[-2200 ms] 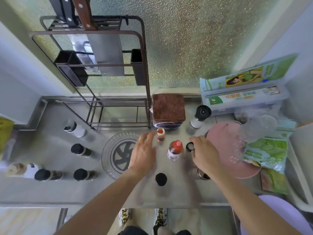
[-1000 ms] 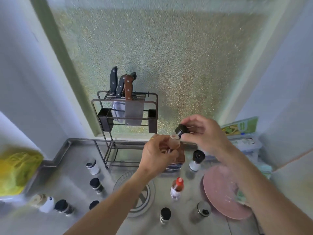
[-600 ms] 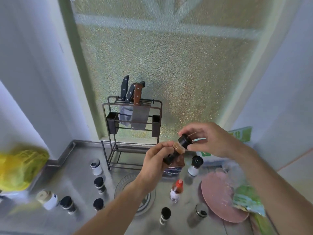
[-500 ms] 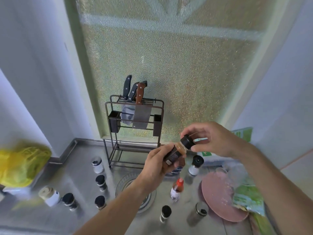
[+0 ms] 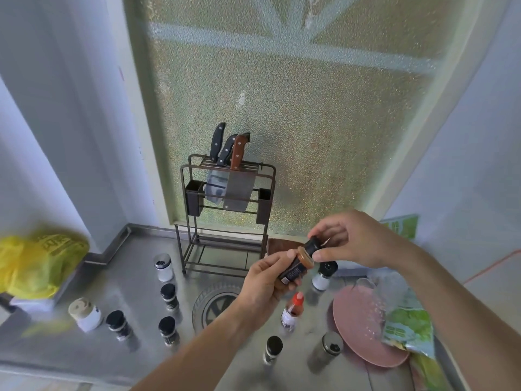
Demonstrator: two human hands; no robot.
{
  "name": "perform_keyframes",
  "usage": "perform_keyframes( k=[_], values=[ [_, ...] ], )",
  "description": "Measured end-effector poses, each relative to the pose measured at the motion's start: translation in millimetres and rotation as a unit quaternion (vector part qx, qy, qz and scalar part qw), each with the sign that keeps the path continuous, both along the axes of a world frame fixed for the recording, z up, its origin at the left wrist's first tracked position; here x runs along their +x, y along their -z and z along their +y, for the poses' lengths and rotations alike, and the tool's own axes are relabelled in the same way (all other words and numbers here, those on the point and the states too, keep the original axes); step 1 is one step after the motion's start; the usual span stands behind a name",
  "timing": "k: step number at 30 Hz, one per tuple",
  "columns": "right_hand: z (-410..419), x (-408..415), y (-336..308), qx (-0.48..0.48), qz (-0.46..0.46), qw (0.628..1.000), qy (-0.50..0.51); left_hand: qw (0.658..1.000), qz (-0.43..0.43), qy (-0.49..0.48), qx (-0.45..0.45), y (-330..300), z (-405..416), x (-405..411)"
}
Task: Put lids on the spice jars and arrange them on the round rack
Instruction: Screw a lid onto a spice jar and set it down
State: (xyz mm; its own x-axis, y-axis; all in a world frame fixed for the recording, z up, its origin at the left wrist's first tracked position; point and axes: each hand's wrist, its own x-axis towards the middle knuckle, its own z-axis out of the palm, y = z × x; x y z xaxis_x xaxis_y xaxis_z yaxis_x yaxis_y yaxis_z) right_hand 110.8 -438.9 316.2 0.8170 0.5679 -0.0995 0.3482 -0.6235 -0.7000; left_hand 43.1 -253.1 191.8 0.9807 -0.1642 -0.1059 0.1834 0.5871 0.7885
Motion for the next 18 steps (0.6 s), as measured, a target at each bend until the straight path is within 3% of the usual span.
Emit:
perform_keyframes(
  k=[6,13,18],
  values=[
    [0,-4,5,0.023,-0.014,1.000,-0.002,1.000,-0.001,0.014,0.006,-5,2,-2],
    [-1,-10,1,0.017,-0.045,0.997,-0.064,0.983,0.137,0.115,-0.036,-13,3,5],
    [0,-9,-1,-0.003,-0.070,0.995,-0.072,0.978,0.147,0.127,-0.069,-11,2,6]
  ],
)
